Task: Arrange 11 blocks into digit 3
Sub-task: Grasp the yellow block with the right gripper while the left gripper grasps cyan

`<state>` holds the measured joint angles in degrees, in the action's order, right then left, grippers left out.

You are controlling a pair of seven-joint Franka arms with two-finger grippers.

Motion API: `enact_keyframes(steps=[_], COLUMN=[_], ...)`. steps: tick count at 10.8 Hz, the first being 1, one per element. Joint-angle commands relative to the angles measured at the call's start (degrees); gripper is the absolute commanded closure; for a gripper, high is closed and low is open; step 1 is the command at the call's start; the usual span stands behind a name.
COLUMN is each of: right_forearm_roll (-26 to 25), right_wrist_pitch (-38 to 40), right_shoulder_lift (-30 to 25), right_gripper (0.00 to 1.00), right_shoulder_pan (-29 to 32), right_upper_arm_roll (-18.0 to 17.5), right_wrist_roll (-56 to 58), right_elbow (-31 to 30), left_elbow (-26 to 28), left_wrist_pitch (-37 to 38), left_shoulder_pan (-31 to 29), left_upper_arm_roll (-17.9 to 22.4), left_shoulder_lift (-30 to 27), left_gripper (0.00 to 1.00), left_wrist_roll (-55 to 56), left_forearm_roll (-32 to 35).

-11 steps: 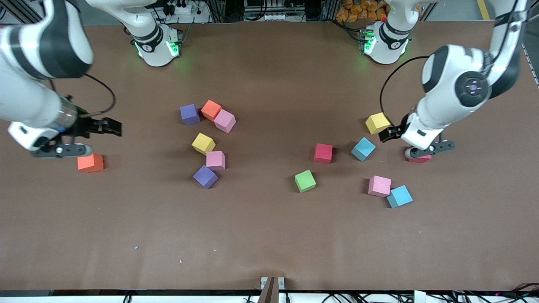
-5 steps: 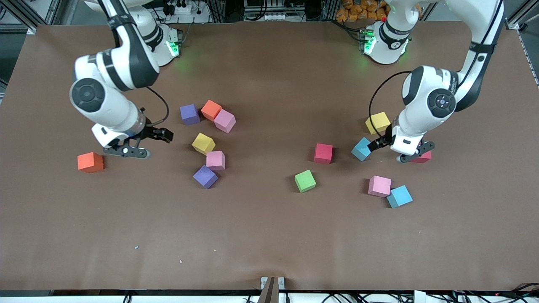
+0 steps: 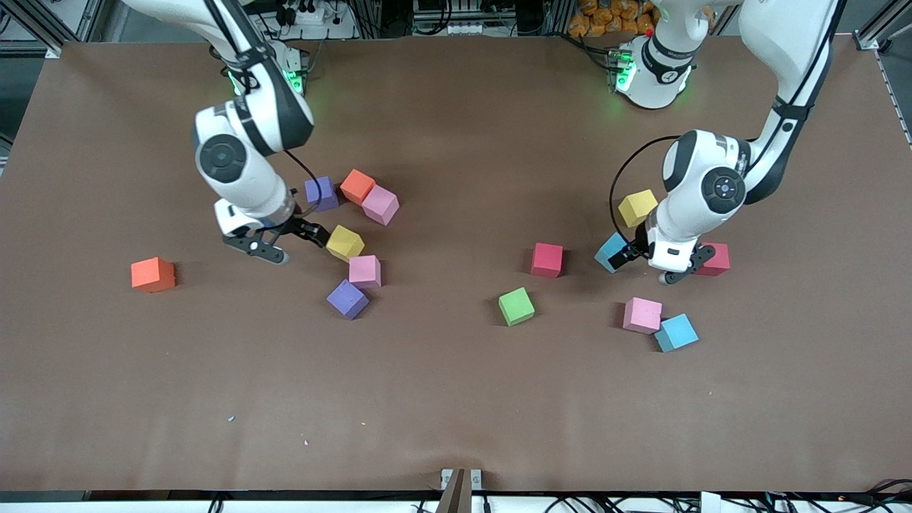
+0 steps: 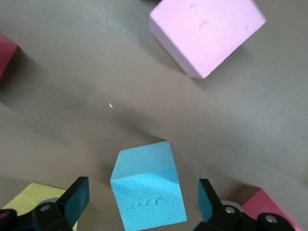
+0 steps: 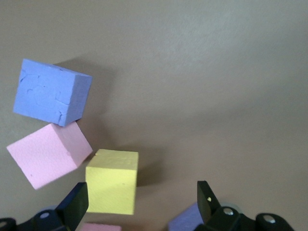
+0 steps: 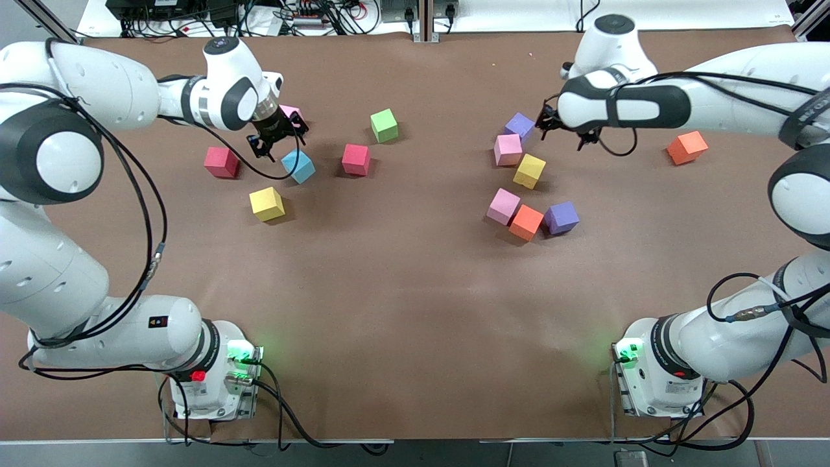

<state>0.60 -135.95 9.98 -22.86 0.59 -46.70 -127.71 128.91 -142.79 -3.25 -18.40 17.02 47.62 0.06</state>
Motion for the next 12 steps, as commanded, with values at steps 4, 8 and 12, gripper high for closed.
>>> enact_keyframes(steps=[4, 8, 12], right_forearm_roll=[1.7, 1.8, 1.8], right_wrist_pitch=[-13.0, -16.0, -15.2], right_shoulder_lift=[6.5, 10.0, 9.8], right_gripper=[0.00, 0.00, 0.00], right_shoulder_pan=[-4.5, -4.7, -5.3], right_upper_arm_roll=[0.4, 0.4, 0.3], right_wrist_roll=[-20.1, -21.7, -20.7], right_elbow=[-1.3, -1.5, -2.5], left_elbow=[1.1, 1.1, 0.9], left_wrist_pitch=[-3.3, -3.5, -3.5], left_shoulder_pan=[1.4, 1.6, 1.7], left_upper_arm_roll=[-0.1, -0.1, -0.1], left_shoulder_lift=[2.8, 4.1, 4.1], left_gripper=[0.00, 0.00, 0.87], left_wrist_roll=[2.6, 2.6, 5.4], left_forearm_roll=[-0.6, -0.6, 0.3])
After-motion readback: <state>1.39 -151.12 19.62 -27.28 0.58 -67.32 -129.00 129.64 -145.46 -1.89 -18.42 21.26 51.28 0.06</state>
